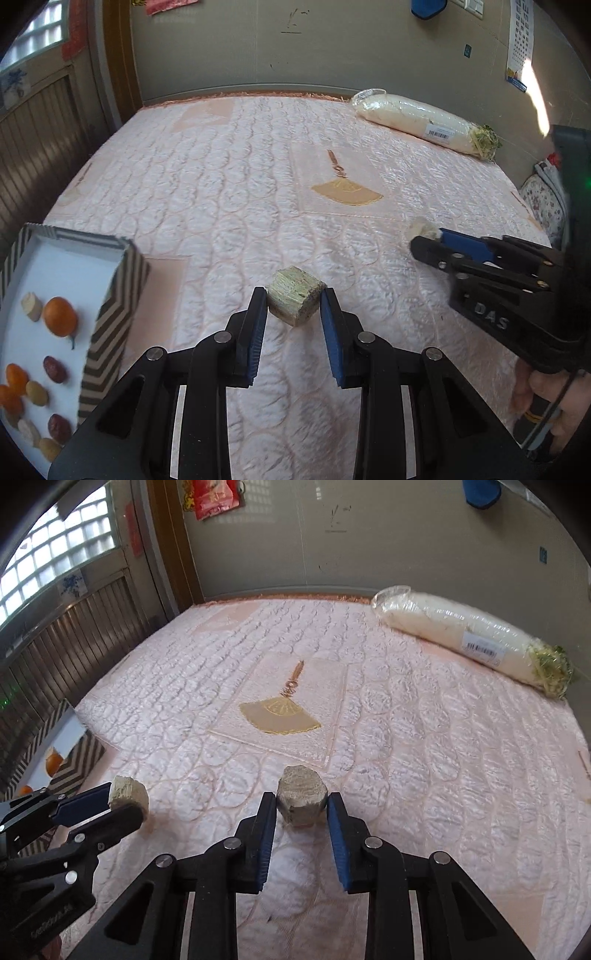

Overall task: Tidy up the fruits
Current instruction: 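Grasp a pale cube with the left tool while the right tool grasps the other cube, then carry both pale cubes over the tray with both tools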

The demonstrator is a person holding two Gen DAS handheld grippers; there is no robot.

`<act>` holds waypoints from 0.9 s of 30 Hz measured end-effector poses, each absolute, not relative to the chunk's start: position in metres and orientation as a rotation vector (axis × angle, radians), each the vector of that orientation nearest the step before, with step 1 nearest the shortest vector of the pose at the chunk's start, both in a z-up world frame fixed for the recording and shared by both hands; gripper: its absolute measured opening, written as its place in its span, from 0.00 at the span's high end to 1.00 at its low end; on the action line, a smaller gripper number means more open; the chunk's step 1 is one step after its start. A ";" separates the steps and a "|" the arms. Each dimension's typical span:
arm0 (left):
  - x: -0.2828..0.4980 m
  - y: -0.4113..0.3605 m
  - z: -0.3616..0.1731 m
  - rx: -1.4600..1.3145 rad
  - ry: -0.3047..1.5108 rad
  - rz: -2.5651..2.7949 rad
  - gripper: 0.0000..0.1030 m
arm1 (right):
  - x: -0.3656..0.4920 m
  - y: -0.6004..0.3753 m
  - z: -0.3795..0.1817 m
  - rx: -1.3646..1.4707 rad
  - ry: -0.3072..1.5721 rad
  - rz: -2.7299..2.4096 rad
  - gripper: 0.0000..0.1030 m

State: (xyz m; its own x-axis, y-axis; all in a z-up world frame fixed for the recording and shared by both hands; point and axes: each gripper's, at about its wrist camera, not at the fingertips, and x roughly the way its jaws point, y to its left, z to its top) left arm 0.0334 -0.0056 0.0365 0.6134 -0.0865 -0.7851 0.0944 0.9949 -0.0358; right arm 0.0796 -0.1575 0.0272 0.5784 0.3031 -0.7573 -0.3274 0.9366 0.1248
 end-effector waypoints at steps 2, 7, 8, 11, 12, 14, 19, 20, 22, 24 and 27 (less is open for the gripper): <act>0.023 0.003 0.040 0.012 0.894 -0.087 0.72 | 0.066 -0.155 0.036 -0.032 0.858 0.370 0.74; -0.002 0.026 0.049 0.010 0.868 -0.051 0.72 | 0.020 -0.140 0.058 -0.012 0.792 0.392 0.74; -0.006 0.030 0.050 0.010 0.862 -0.044 0.72 | 0.011 -0.135 0.062 -0.005 0.779 0.402 0.74; -0.021 0.045 0.057 0.016 0.842 -0.014 0.72 | -0.013 -0.122 0.072 0.023 0.746 0.416 0.74; -0.024 0.048 0.058 0.018 0.838 -0.007 0.72 | -0.018 -0.117 0.074 0.028 0.744 0.431 0.74; -0.034 0.058 0.062 0.019 0.827 0.008 0.72 | -0.030 -0.105 0.078 0.023 0.734 0.448 0.74; -0.051 0.080 0.068 0.023 0.810 0.046 0.72 | -0.048 -0.072 0.079 0.002 0.741 0.503 0.74; -0.054 0.086 0.069 0.016 0.809 0.054 0.72 | -0.050 -0.066 0.079 0.002 0.744 0.516 0.74; -0.058 0.095 0.071 0.010 0.804 0.071 0.72 | -0.055 -0.055 0.079 -0.009 0.744 0.535 0.74; -0.063 0.105 0.073 0.004 0.798 0.088 0.72 | -0.059 -0.041 0.081 -0.025 0.743 0.559 0.74; -0.067 0.120 0.076 -0.003 0.792 0.113 0.72 | -0.063 -0.024 0.084 -0.039 0.736 0.586 0.74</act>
State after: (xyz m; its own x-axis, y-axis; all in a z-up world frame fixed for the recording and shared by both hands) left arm -0.0674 0.1201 0.0760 0.6967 0.1003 -0.7103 -0.1029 0.9939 0.0394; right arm -0.0633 -0.0243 0.0840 0.5888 0.4899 -0.6429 -0.5167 0.8398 0.1668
